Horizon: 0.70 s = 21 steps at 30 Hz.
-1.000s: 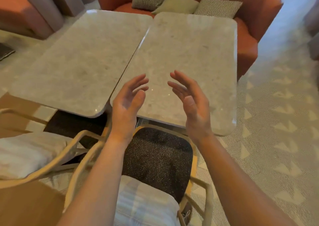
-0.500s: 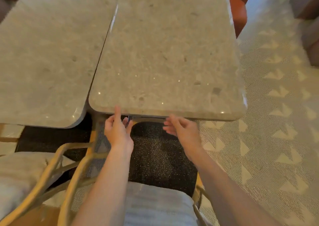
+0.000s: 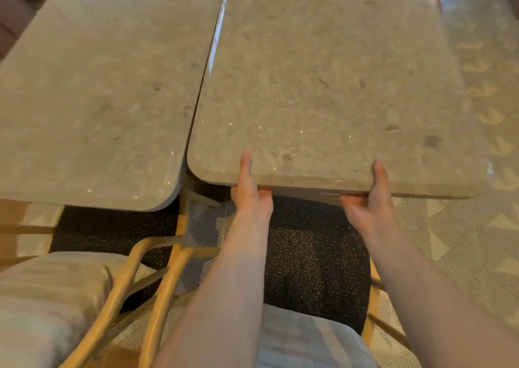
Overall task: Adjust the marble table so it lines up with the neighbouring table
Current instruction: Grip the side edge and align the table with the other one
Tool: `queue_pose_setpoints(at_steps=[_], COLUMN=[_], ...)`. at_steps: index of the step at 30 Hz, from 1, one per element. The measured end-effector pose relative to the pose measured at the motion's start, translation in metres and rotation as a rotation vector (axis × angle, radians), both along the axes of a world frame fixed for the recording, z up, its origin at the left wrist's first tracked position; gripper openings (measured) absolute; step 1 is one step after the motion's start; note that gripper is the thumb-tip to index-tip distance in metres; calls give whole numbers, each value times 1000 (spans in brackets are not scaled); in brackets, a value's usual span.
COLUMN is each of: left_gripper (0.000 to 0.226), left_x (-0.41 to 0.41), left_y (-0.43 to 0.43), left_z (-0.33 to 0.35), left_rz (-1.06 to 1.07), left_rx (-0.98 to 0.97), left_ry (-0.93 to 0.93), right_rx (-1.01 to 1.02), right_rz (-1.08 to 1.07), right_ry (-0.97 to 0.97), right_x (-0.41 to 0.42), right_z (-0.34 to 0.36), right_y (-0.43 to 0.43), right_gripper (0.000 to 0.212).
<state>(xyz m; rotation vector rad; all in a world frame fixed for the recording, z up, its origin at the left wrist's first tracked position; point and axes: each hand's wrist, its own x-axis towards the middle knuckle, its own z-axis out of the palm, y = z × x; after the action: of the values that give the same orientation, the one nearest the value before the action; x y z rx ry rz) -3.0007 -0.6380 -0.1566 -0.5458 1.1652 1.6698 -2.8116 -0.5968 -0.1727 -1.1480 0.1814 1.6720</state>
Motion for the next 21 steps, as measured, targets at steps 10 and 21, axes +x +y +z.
queue_pose_setpoints(at_steps=[10, 21], left_gripper=[74, 75], left_x=[-6, 7], left_y=[-21, -71], left_z=[-3, -2], left_rz=[-42, -85], left_rx=[59, 48], left_ry=[-54, -36], right_rx=[86, 63], right_rz=[13, 65], right_ry=[-13, 25], right_x=[3, 27], right_z=[-3, -6], right_y=[-16, -59], right_gripper=[42, 47])
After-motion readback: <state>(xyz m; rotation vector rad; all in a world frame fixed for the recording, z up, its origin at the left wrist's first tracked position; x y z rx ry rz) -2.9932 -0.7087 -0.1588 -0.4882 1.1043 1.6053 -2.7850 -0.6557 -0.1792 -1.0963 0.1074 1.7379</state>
